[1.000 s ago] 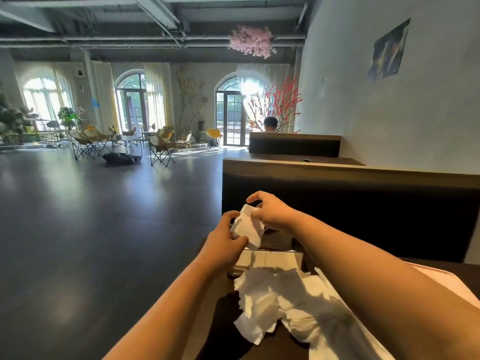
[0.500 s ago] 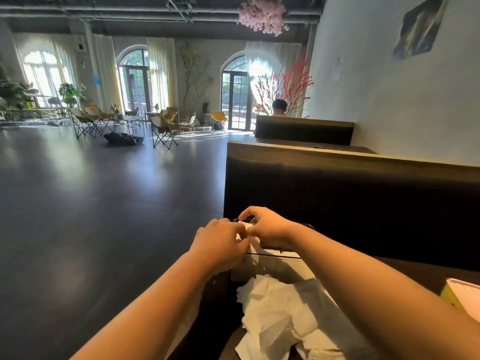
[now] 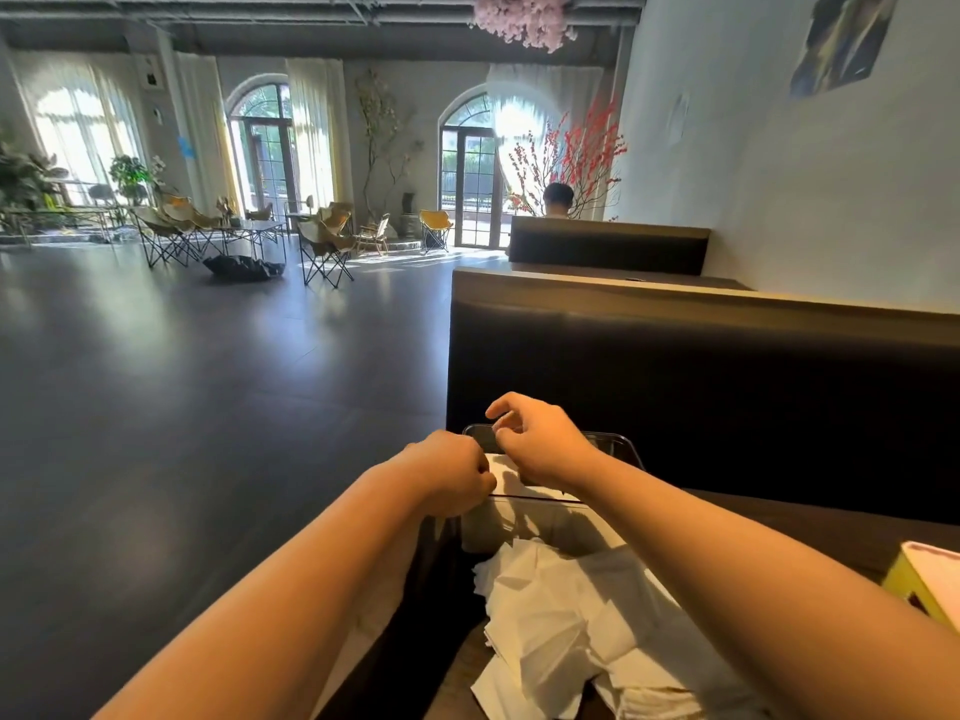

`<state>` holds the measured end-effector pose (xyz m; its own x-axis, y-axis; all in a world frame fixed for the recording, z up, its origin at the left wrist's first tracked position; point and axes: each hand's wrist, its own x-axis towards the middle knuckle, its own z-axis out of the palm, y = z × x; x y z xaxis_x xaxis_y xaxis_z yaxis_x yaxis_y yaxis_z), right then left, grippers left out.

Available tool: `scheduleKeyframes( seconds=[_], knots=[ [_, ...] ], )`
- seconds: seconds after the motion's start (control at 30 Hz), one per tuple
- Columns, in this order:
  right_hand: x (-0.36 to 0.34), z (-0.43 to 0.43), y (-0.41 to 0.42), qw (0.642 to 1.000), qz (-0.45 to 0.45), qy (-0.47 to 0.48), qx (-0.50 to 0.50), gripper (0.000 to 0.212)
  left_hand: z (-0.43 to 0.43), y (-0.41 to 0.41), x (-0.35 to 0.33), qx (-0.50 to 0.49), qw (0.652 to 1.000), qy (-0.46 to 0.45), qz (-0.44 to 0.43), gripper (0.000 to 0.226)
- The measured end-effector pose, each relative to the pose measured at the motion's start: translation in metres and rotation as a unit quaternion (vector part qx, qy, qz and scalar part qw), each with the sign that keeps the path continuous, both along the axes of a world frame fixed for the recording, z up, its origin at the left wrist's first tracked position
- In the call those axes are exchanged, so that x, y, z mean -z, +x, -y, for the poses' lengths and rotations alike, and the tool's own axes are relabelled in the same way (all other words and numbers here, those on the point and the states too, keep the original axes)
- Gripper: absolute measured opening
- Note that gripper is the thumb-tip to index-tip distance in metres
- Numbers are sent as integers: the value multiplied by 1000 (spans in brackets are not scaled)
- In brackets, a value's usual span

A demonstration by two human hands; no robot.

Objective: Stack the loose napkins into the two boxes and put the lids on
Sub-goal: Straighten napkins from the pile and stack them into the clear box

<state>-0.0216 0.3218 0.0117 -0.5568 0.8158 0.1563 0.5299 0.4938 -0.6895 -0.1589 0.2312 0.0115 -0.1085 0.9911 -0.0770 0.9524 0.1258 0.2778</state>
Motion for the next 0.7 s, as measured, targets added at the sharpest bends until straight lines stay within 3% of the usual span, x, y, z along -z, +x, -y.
scheduleKeyframes(
  seconds=[0.1, 0.27, 0.37, 0.53, 0.7],
  knots=[
    [-1, -2, 10, 999, 39, 6, 32, 6, -5, 3, -6, 11, 1000, -11, -3, 26],
    [3, -11, 29, 959, 267, -91, 11, 26, -17, 1, -12, 32, 999, -34, -26, 25],
    [3, -16, 30, 937, 331, -112, 0, 26, -30, -1, -14, 37, 996, -77, -34, 28],
    [1, -15, 21, 934, 329, -133, -37, 27, -36, 1, -19, 51, 993, -103, -30, 53],
    [3, -12, 16, 954, 255, -142, -61, 22, -38, -1, -16, 79, 991, -108, -26, 65]
  ],
)
